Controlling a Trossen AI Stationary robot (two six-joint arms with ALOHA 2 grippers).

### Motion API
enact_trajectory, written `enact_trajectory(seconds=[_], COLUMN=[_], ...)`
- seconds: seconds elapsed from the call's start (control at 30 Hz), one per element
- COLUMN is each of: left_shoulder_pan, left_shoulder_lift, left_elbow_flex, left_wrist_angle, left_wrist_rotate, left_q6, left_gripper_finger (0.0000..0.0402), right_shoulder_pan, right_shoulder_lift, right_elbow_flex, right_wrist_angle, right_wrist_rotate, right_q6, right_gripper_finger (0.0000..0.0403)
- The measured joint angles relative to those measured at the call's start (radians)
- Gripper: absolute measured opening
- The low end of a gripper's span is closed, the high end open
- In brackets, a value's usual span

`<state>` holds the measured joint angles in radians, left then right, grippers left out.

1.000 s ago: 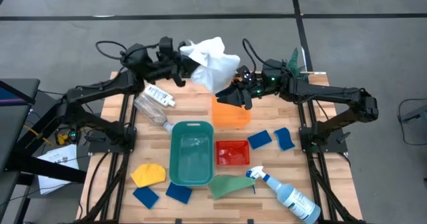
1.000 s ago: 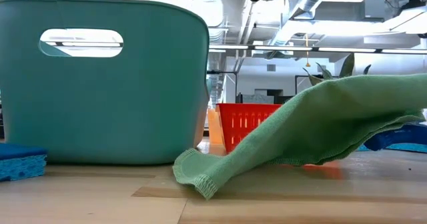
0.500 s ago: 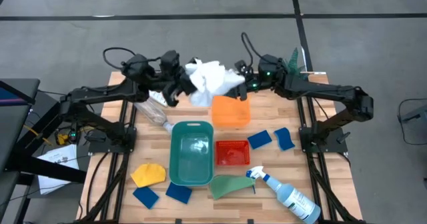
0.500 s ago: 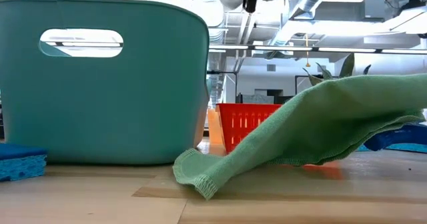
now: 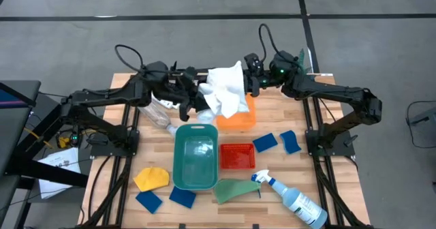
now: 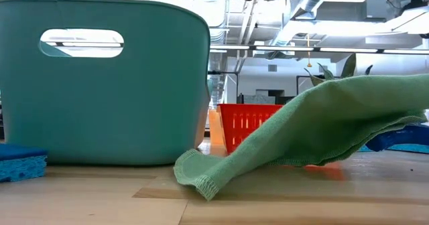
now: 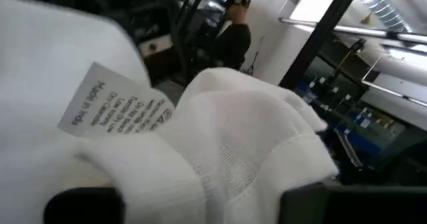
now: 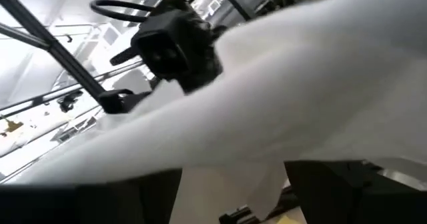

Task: Pick & Place Kitchen Items
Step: Put the white towel into the green bin

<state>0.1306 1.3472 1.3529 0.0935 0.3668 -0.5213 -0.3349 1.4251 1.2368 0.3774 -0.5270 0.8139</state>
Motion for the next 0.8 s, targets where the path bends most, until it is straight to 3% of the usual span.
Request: enact_trajectory(seconds=[0.13,0.4,0.8], left_shoulder_pan=[0.008,0.033,0.106], left_shoulder_lift=[0.000,0.001,0.001], left_elbow_flex=[0.000,0.000,0.000], left_wrist_angle=[-0.112,-0.232,-0.112], left_wrist_rotate=[-0.019,-0.152,-0.264], left_q6=[0.012,0.012,0.073], left_gripper_finger=[0.0013,0.0013,0.0014], right_shoulder_pan=[0.008,0.033,0.075], right_shoulder_lift=[0.000,0.000,0.000], right_elbow_flex=[0.000,0.000,0.000], right_wrist_angle=[0.064,0.146,0.107], right_wrist_rotate=[-0.017,-0.075,-0.131], right_q6=[-0.004,-0.028,-0.044], right_gripper_finger=[0.0244,0.0244,0.0244])
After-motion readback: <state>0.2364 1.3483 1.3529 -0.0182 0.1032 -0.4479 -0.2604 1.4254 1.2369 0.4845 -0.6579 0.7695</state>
